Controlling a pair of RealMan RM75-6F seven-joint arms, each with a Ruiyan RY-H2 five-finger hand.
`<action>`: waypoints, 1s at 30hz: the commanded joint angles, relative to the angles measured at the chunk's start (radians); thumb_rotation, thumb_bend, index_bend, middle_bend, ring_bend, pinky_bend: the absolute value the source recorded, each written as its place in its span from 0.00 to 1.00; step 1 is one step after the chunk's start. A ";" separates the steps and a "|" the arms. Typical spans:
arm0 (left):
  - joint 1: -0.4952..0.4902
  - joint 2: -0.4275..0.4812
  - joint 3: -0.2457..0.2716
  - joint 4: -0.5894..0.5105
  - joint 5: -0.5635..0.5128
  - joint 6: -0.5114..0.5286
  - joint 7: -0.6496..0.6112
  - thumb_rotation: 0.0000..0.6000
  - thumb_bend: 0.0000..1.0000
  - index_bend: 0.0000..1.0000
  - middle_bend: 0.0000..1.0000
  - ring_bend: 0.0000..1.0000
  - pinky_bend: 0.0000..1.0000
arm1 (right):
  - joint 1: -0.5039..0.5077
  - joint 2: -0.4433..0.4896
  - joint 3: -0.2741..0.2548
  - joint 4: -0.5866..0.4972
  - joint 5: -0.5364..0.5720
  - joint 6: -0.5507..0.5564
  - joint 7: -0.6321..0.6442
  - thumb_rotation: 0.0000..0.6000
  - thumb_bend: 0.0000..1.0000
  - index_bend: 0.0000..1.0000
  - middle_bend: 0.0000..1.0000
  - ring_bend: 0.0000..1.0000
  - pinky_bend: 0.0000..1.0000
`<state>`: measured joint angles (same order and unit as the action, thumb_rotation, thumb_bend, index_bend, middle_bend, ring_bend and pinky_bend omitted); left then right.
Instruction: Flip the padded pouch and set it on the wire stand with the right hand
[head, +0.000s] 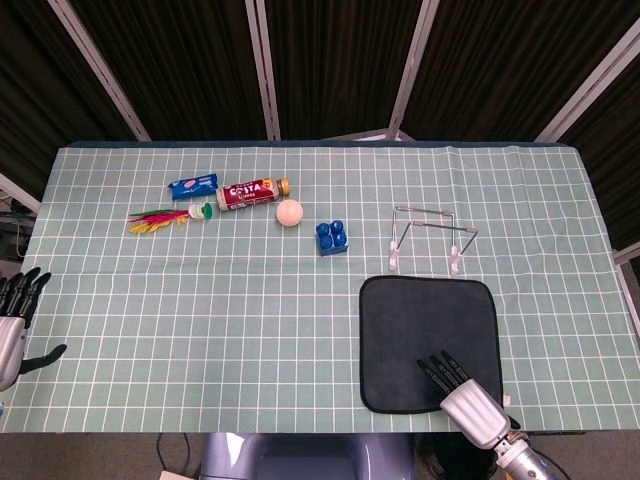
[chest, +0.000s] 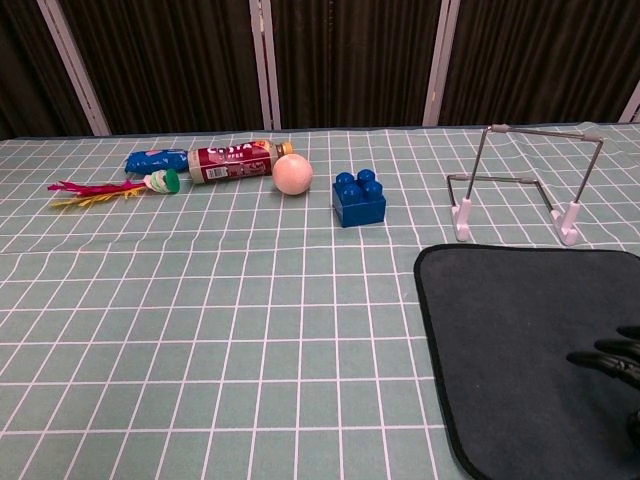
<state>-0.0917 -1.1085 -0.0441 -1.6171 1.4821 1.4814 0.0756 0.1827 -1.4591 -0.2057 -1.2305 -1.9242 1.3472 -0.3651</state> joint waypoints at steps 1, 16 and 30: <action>0.000 0.001 0.000 0.000 0.000 0.001 -0.002 1.00 0.00 0.00 0.00 0.00 0.00 | 0.001 -0.003 0.000 0.004 0.000 0.005 0.009 1.00 0.34 0.48 0.00 0.00 0.00; -0.001 -0.002 -0.001 0.002 -0.006 -0.005 0.002 1.00 0.00 0.00 0.00 0.00 0.00 | 0.067 0.029 0.085 -0.136 0.131 -0.083 0.123 1.00 0.42 0.59 0.03 0.00 0.00; -0.009 -0.006 -0.006 0.009 -0.027 -0.026 0.007 1.00 0.00 0.00 0.00 0.00 0.00 | 0.217 0.088 0.299 -0.310 0.539 -0.373 -0.001 1.00 0.42 0.61 0.06 0.00 0.00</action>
<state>-0.1009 -1.1146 -0.0505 -1.6086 1.4553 1.4559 0.0823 0.3594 -1.3779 0.0447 -1.5145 -1.4687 1.0376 -0.3144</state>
